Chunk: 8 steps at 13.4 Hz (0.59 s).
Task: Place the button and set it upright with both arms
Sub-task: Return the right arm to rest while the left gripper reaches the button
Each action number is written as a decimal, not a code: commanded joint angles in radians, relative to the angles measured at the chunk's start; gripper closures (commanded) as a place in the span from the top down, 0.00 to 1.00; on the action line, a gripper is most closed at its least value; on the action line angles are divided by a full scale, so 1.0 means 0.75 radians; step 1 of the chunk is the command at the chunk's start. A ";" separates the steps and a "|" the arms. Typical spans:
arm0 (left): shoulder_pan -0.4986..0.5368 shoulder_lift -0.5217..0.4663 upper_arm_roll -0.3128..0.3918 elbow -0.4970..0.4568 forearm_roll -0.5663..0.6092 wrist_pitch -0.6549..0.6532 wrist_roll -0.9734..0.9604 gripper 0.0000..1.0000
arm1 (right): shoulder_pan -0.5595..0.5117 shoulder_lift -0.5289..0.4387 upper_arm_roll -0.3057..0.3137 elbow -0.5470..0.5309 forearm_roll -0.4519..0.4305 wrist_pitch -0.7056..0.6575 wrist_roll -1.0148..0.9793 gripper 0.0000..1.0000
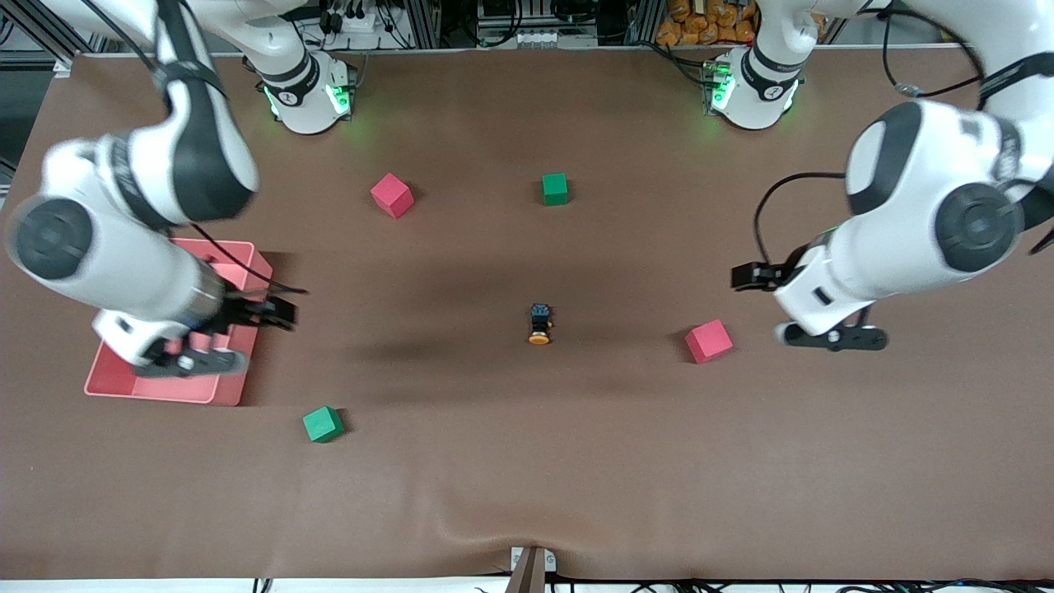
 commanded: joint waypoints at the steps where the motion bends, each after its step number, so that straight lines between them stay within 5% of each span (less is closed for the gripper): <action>1: -0.101 0.145 0.004 0.153 -0.017 -0.021 -0.085 1.00 | -0.087 -0.222 0.022 -0.145 -0.035 -0.107 -0.086 1.00; 8: -0.228 0.354 0.019 0.209 -0.185 0.179 -0.287 1.00 | -0.292 -0.413 0.018 -0.145 -0.035 -0.302 -0.366 1.00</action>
